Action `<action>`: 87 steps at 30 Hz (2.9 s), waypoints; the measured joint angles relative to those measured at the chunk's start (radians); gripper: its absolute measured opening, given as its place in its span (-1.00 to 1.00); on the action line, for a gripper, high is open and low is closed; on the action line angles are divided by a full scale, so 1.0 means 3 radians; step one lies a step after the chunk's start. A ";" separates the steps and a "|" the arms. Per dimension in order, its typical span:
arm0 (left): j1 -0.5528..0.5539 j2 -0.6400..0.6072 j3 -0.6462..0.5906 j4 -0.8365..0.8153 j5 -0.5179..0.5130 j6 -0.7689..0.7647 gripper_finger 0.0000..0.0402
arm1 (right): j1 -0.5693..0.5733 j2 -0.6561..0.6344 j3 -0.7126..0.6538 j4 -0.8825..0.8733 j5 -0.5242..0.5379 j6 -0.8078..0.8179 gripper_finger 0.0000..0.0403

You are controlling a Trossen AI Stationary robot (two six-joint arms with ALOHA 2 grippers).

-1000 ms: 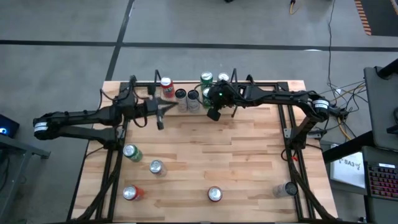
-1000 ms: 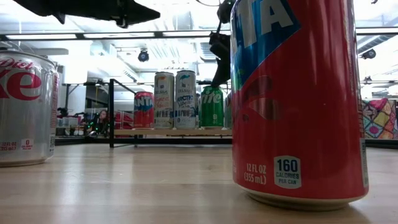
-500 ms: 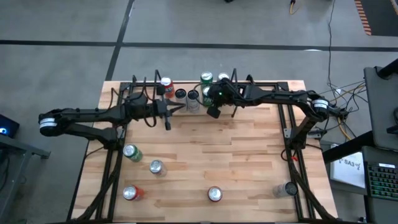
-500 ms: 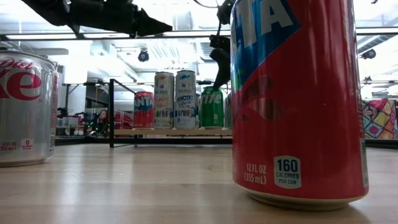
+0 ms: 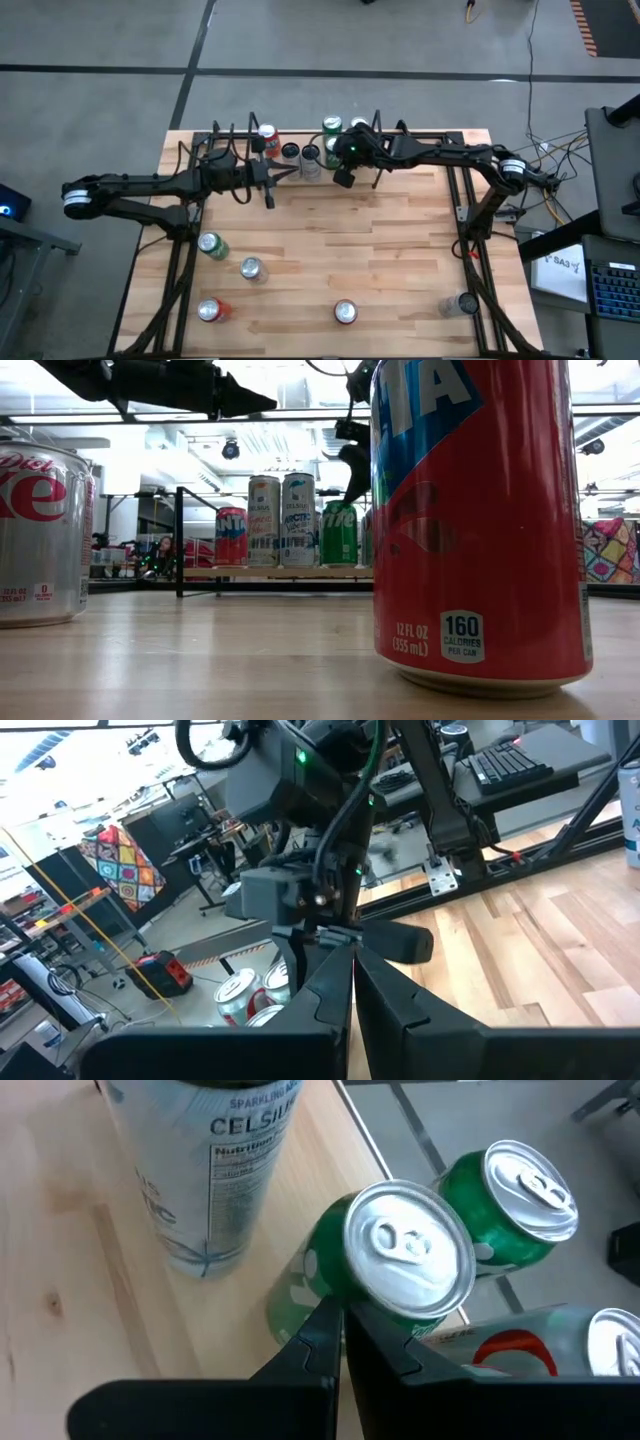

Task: Sort soda cans
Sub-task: Put the right green soda can on the shelf and align it with the other green soda can, then put the red silver soda can on the shelf and align it with the other red silver soda cans

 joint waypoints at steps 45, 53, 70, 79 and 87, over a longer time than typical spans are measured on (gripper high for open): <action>0.0006 0.0285 0.0046 0.0398 0.0173 -0.0076 -1.00 | -0.0087 0.0062 0.0000 0.0094 -0.0025 0.0020 -0.96; 0.0006 0.0285 0.0045 0.0398 0.0173 -0.0077 -1.00 | -0.0134 0.0063 -0.0003 0.0118 -0.0003 -0.0011 -0.96; 0.0009 0.0285 0.0039 0.0397 0.0173 -0.0077 -1.00 | -0.0065 0.0066 -0.0005 0.0098 -0.0029 0.0105 -0.96; 0.0005 0.0285 0.0039 0.0401 0.0174 -0.0077 -1.00 | 0.0108 -0.0200 0.0129 -0.0193 -0.0207 0.0182 -0.96; -0.0031 0.0294 0.0103 0.0432 0.0178 -0.0212 -1.00 | 0.0397 -0.0658 0.0355 -0.0688 -0.0381 0.0337 -0.96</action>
